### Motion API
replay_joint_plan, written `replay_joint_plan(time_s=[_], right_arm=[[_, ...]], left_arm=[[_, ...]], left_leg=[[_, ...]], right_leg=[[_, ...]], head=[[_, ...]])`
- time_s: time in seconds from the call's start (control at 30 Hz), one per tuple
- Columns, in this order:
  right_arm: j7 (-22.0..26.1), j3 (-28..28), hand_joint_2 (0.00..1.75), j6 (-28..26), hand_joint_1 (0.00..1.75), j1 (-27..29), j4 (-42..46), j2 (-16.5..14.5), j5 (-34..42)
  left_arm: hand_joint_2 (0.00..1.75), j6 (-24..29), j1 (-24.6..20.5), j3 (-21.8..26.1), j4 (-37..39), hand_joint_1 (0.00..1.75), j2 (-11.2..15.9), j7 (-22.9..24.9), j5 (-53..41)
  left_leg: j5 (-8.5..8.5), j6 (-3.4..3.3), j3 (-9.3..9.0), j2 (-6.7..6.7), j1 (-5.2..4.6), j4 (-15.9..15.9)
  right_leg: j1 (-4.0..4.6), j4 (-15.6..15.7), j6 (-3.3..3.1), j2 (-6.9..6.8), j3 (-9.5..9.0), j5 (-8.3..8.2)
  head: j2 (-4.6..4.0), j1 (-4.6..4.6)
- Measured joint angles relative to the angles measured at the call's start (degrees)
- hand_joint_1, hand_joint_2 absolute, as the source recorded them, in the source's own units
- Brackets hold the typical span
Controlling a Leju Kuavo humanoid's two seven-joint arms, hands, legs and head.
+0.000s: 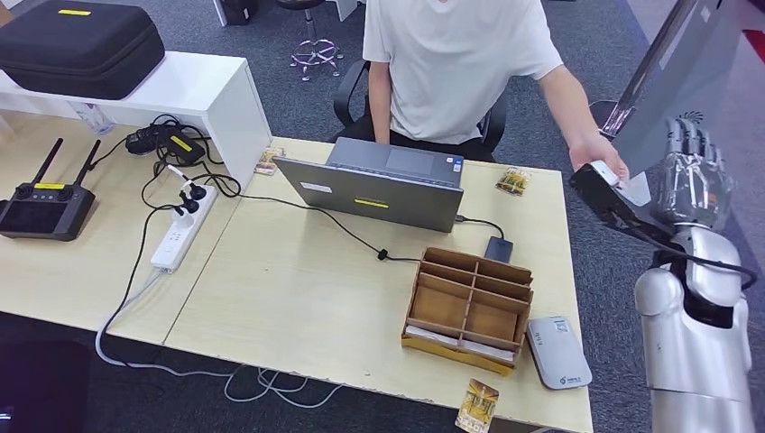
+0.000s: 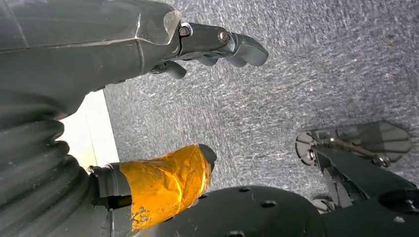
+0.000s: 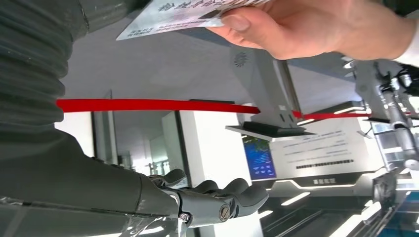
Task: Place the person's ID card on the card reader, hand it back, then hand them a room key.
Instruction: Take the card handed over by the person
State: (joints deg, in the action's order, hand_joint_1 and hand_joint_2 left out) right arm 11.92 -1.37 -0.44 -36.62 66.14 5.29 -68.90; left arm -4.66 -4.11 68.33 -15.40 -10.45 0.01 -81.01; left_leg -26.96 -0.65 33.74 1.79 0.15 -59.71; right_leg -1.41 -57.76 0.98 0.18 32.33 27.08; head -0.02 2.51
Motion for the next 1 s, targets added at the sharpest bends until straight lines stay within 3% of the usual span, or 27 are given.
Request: replay_joint_plan(time_s=[0.53,0.67,1.0], right_arm=[[-0.67,-5.27,1.75,0.17,0.0,-1.29,-0.81,0.0,4.19],[-0.66,-5.58,1.75,0.15,1.75,-1.39,-1.04,0.0,4.65],[0.28,-6.18,1.75,0.11,1.75,-1.7,-1.62,0.0,5.98]], left_arm=[[1.75,-2.7,-0.05,0.47,0.56,0.0,-0.47,-2.27,0.66],[1.75,-3.0,-0.05,0.49,0.56,0.0,-0.48,-2.28,0.92],[1.75,-3.31,-0.06,0.72,0.58,0.0,-0.48,-2.52,1.24]], left_leg=[[0.0,0.0,0.0,0.0,0.0,-0.01],[0.0,0.0,0.0,0.0,0.0,-0.01],[0.0,0.0,0.0,0.0,0.0,-0.01]], right_leg=[[0.0,0.0,0.0,0.0,0.03,0.0],[0.0,0.0,0.0,0.0,0.03,0.0],[0.0,0.0,-0.01,0.0,0.03,-0.01]], head=[[0.01,0.0],[0.0,0.0],[0.0,-0.01]])
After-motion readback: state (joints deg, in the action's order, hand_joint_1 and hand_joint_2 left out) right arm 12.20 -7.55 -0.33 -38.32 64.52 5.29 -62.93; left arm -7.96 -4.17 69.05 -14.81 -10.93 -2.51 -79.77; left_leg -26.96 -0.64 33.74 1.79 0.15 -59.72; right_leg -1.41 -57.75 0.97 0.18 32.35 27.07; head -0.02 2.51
